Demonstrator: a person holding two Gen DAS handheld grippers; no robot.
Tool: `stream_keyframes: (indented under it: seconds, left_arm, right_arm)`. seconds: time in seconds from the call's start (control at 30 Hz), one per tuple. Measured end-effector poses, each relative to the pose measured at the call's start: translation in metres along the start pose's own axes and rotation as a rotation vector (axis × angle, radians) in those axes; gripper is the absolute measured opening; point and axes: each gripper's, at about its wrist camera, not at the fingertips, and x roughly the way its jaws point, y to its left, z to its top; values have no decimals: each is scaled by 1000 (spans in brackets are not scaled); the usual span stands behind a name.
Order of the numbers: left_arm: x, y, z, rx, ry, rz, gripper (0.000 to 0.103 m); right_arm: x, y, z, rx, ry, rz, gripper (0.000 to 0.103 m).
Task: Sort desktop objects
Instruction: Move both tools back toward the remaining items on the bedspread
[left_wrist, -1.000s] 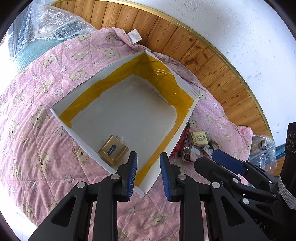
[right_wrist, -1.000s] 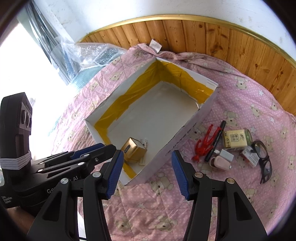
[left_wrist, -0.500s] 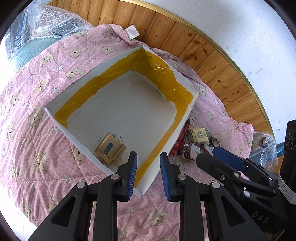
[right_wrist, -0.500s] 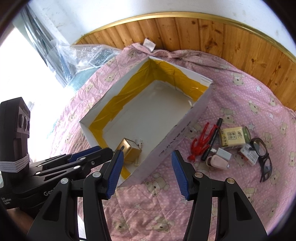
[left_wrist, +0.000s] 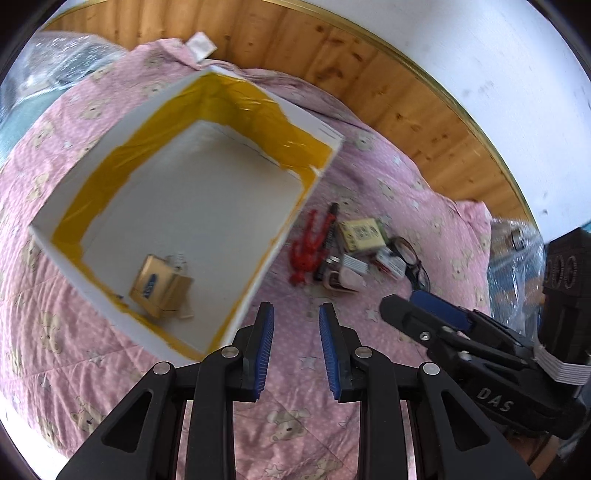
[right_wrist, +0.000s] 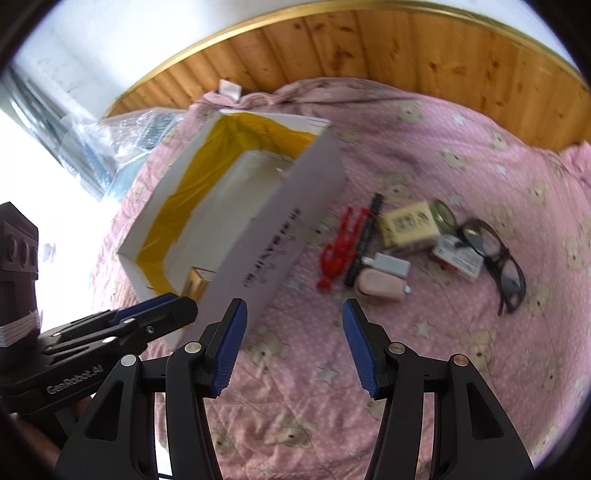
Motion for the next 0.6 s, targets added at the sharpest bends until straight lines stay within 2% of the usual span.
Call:
stream_keyframes:
  seconds: [0.1, 0.2, 0.6]
  left_arm:
    - [9, -14, 0, 33, 19, -2, 28]
    - [19, -24, -1, 62, 39, 1, 33]
    - [59, -48, 7, 127, 121, 3, 33]
  right_arm:
    - [0, -13, -3, 26, -1, -6, 57]
    - [0, -23, -5, 47, -2, -12, 57]
    - [8, -66, -11, 149, 5, -36, 57]
